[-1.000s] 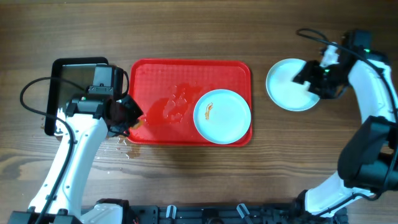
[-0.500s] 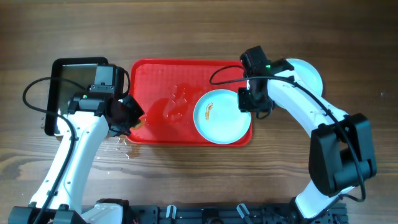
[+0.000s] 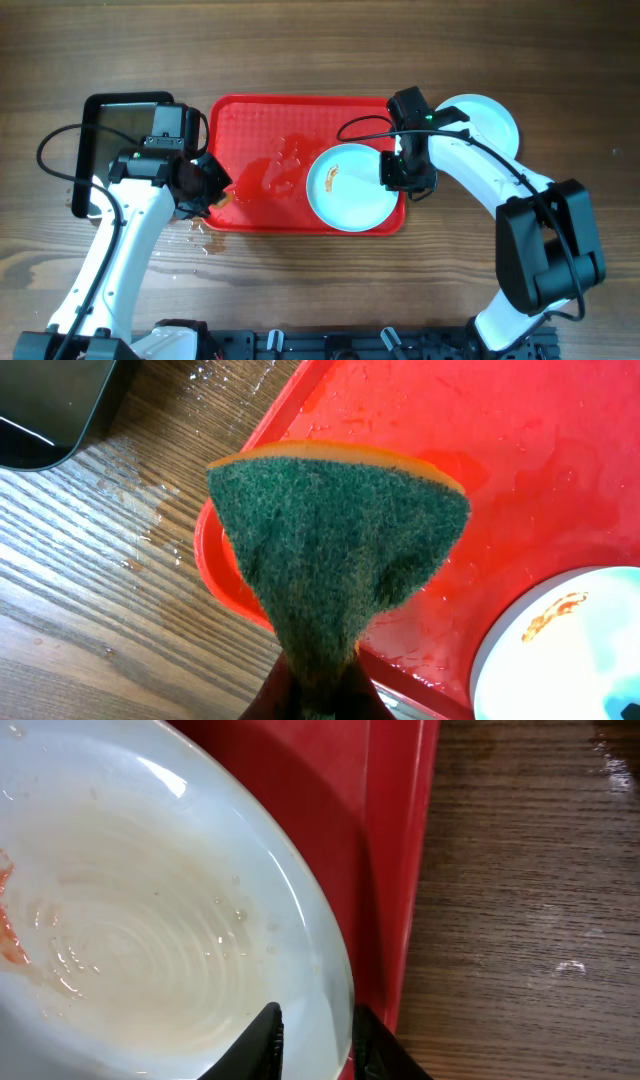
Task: Clean dirty plates on tray and stack at the side
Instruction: 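Grasp the remaining plate rim with the right gripper and pull it center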
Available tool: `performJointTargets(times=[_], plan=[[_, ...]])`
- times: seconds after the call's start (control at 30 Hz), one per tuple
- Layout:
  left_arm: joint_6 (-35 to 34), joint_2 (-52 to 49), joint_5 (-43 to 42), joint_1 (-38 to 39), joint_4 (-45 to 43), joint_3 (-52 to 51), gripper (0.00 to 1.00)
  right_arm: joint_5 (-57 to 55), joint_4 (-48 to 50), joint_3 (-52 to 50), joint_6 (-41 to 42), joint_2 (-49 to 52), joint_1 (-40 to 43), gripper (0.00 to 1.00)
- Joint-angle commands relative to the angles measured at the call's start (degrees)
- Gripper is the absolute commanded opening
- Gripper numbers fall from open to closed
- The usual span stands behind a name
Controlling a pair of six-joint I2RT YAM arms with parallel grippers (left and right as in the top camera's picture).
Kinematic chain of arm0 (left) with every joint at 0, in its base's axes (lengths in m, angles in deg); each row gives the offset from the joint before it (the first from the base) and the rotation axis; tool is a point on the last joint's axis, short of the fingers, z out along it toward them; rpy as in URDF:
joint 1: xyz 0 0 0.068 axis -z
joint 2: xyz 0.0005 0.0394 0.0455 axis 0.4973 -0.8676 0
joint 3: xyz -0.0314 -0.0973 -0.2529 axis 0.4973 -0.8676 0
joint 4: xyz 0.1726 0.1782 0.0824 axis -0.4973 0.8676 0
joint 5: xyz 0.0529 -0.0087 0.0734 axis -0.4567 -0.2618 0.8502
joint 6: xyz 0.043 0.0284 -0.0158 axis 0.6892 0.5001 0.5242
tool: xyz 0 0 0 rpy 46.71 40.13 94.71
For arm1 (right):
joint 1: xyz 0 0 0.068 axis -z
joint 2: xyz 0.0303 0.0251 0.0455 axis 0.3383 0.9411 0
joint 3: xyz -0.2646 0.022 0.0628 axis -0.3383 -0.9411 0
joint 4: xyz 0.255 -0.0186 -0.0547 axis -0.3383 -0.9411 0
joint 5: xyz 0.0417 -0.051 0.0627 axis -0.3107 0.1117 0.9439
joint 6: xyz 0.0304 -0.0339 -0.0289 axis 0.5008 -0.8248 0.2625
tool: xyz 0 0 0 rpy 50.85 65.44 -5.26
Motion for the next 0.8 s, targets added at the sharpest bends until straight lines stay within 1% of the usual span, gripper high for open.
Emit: performJointTargets(times=[0.0, 0.07, 0.2, 0.23, 0.27, 0.3, 0.43, 0.53, 0.57, 0.63, 0.7, 0.77], plan=[[-0.7, -0.3, -0.7, 0.2, 0.0, -0.2, 0.04, 1.4, 1.9, -1.2, 0.8, 1.2, -0.2, 0.24], [-0.7, -0.3, -0.7, 0.2, 0.3, -0.2, 0.04, 1.7, 5.3, -3.8, 3.5, 1.2, -0.3, 0.24], [-0.7, -0.3, -0.7, 0.2, 0.2, -0.2, 0.04, 5.3, 9.2, -6.1, 3.8, 1.2, -0.3, 0.24], [-0.7, -0.3, -0.7, 0.2, 0.2, -0.2, 0.04, 7.1, 10.4, -6.4, 4.2, 1.2, -0.3, 0.2], [-0.7, -0.3, -0.7, 0.2, 0.2, -0.2, 0.04, 8.3, 11.3, -6.7, 5.2, 1.2, -0.3, 0.11], [-0.7, -0.3, -0.7, 0.2, 0.2, -0.2, 0.04, 9.1, 12.6, -7.2, 5.8, 1.2, -0.6, 0.05], [-0.5, -0.3, -0.7, 1.5, -1.6, -0.2, 0.04, 9.4, 21.3, -10.0, 9.4, 1.4, -7.8, 0.04], [-0.4, -0.3, -0.6, 5.9, -4.5, -0.2, 0.04, 8.9, 25.7, -10.0, 11.0, 1.6, -12.7, 0.04], [1.4, -0.5, -0.6, 8.0, -5.8, -0.2, 0.04, 7.9, 26.6, -10.0, 11.4, 2.0, -14.1, 0.04], [4.0, -1.7, -0.5, 10.8, -7.1, -0.2, 0.04, 6.8, 27.6, -10.0, 11.7, 3.3, -15.0, 0.04], [4.0, -4.1, -0.5, 11.2, -8.0, -0.2, 0.04, 6.9, 28.8, -10.0, 11.7, 5.1, -15.0, 0.04], [4.0, -7.1, -1.4, 11.3, -10.0, -0.2, 0.04, 6.8, 29.0, -10.0, 9.9, 5.9, -15.0, 0.05]])
